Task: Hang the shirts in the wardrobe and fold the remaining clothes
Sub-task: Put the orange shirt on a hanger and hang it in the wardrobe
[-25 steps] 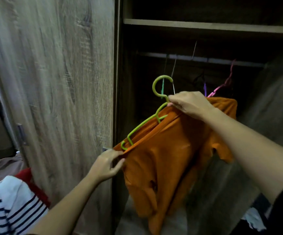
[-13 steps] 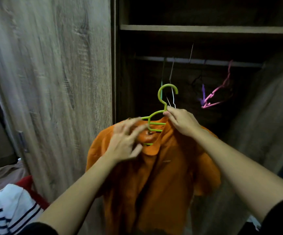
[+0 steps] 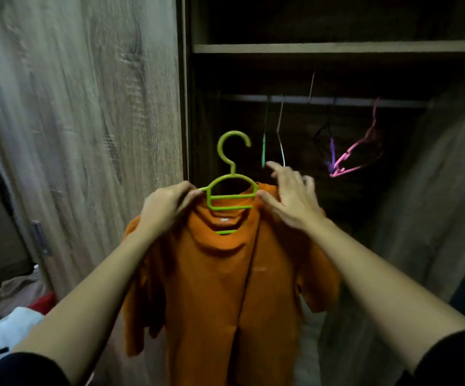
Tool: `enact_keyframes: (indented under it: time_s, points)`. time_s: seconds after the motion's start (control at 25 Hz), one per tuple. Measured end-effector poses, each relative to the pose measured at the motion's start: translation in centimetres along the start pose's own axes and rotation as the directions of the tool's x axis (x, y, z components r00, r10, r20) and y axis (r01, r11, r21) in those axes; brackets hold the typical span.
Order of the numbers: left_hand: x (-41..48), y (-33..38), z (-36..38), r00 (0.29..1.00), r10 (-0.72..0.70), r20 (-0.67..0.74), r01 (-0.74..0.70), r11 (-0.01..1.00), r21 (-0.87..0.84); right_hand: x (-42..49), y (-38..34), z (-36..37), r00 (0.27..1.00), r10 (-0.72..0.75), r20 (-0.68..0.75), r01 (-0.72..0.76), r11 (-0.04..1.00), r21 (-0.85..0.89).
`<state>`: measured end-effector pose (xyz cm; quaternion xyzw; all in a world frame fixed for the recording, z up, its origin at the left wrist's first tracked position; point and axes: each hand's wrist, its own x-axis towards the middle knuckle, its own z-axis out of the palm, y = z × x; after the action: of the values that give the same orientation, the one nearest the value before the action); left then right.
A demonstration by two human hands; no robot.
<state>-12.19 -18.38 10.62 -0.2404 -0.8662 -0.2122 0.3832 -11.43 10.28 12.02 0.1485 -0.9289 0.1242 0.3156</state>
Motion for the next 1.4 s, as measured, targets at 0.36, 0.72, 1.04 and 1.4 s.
enact_keyframes:
  time_s: [0.36,0.72,1.04,1.4]
  points:
    - [0.6,-6.3,-5.1,0.989,-0.051,0.141,0.063,0.995,-0.083,-3.9,4.1,1.1,0.832,0.539,0.131,-0.460,0.540,0.704]
    - [-0.2,-5.3,-4.4,0.979,-0.188,0.076,0.202,0.932,-0.301,-2.2,8.7,0.4,0.754,0.542,0.371,-0.589,0.808,0.017]
    - [0.9,-2.9,-3.0,0.964,-0.160,0.214,0.224,0.920,-0.321,-1.2,3.9,-1.7,0.995,0.052,0.083,-0.078,0.932,0.354]
    - [0.0,-2.3,-2.7,0.898,-0.030,0.438,0.139,0.966,-0.218,-1.7,3.4,-0.6,0.983,0.056,0.175,-0.136,0.863,0.487]
